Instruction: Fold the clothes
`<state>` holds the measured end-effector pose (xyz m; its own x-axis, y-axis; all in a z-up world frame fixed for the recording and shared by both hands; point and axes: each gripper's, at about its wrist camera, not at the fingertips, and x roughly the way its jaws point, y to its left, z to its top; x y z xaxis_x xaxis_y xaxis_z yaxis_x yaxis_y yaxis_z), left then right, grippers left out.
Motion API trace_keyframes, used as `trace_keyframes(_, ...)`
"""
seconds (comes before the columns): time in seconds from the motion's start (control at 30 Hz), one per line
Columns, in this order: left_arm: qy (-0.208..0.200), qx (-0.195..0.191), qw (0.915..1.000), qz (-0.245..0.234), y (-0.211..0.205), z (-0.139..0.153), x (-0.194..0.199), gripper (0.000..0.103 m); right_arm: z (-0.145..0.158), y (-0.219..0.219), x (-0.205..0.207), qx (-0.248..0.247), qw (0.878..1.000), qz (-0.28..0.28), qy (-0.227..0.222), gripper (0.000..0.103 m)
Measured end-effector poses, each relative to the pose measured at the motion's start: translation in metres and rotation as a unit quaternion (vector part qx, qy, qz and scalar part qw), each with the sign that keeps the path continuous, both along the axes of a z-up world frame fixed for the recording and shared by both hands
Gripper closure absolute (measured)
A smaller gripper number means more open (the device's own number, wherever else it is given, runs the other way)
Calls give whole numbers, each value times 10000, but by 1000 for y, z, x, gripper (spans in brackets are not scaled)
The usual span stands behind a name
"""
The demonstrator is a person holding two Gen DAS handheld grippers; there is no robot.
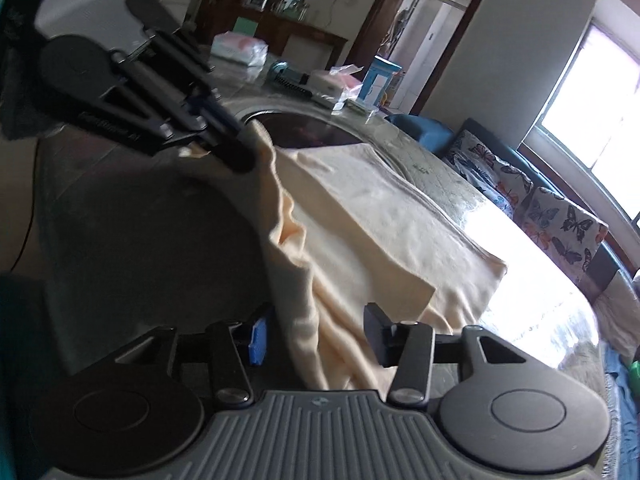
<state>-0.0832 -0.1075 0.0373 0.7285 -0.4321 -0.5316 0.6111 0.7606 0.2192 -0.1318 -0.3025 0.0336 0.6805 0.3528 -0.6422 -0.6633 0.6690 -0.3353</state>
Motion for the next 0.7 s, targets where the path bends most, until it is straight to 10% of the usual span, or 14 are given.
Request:
trace_keyframes(0.1,92,11,10000,-20,4,-4,-3,90,3,-2,16,242,9991,-53,354,89)
trace_keyframes(0.7,-448,1016,9936,-199,9,-41,-35,70,32,-9,32,889,9939,-385,527,93)
